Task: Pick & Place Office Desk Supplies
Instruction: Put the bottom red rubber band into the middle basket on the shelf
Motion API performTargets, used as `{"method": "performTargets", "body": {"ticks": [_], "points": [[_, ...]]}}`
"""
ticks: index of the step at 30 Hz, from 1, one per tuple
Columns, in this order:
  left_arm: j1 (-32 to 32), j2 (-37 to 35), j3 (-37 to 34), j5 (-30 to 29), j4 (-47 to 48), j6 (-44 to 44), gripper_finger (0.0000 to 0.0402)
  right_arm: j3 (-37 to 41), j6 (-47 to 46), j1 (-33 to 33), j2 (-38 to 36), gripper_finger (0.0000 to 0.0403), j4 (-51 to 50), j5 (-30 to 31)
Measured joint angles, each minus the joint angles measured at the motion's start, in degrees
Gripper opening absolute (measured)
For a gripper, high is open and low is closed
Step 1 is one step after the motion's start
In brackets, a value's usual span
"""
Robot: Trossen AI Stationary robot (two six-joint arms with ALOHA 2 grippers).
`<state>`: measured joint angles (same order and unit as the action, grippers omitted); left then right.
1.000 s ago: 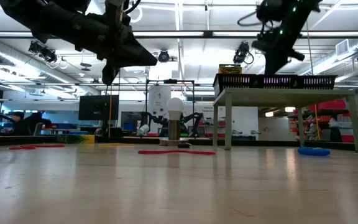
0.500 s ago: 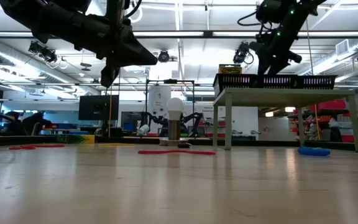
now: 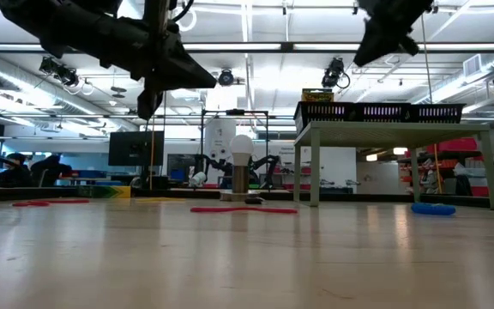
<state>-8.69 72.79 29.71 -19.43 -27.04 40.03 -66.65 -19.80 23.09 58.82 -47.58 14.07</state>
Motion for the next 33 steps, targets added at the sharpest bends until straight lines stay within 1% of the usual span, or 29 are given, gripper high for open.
{"method": "performTargets", "body": {"ticks": [2, 4, 8, 12, 13, 14, 16, 18, 21, 25, 29, 33], "points": [[0.0, 0.0, 0.0, 0.7, 0.8, 0.0, 0.0007, 1.8, -2.0, -5.9, -1.7, 0.0021, 0.4, 2.5], [0.4, 0.0, 0.0, 2.7, 1.8, -0.4, 0.0007, 4.4, -3.8, -11.6, -3.1, 0.0008, 2.2, 4.9], [2.3, 0.0, 0.0, 6.5, 3.6, -0.5, 0.001, 13.1, -7.0, -22.3, -4.1, 0.0023, 12.3, 9.8], [5.7, 0.0, 0.0, 10.4, 4.3, -0.5, 0.0016, 23.1, -8.5, -31.2, -3.7, 0.0023, 31.9, 10.7], [6.4, 0.0, 0.0, 11.5, 4.9, -0.5, 0.0016, 24.9, -8.6, -33.4, -3.3, 0.002, 36.4, 11.8], [7.0, 0.0, 0.0, 12.5, 5.7, -0.5, 0.0015, 26.3, -9.0, -35.5, -3.2, 0.0017, 39.6, 13.6], [7.2, 0.0, 0.0, 13.8, 7.8, -1.1, 0.0011, 27.6, -10.2, -39.3, -2.9, 0.001, 43.1, 18.7], [6.3, 0.0, 0.0, 14.4, 11.0, -2.7, 0.0006, 27.6, -11.0, -42.3, -2.6, 0.0007, 42.8, 23.8], [4.0, 0.0, 0.1, 14.0, 15.9, -4.7, 0.0005, 27.7, -11.2, -44.9, -2.6, 0.0007, 42.1, 26.9], [1.1, 1.7, 0.0, 10.9, 21.0, -2.9, 0.0014, 27.7, -11.5, -45.1, -2.6, 0.0007, 39.8, 27.4], [-1.0, 5.5, 0.8, 7.9, 20.7, -1.0, 0.0039, 27.7, -12.2, -44.2, -2.6, 0.0007, 39.0, 27.3], [-2.6, 10.8, 3.6, 7.4, 22.3, 0.5, 0.0075, 27.7, -12.4, -43.3, -2.6, 0.0007, 38.7, 27.3]]}}
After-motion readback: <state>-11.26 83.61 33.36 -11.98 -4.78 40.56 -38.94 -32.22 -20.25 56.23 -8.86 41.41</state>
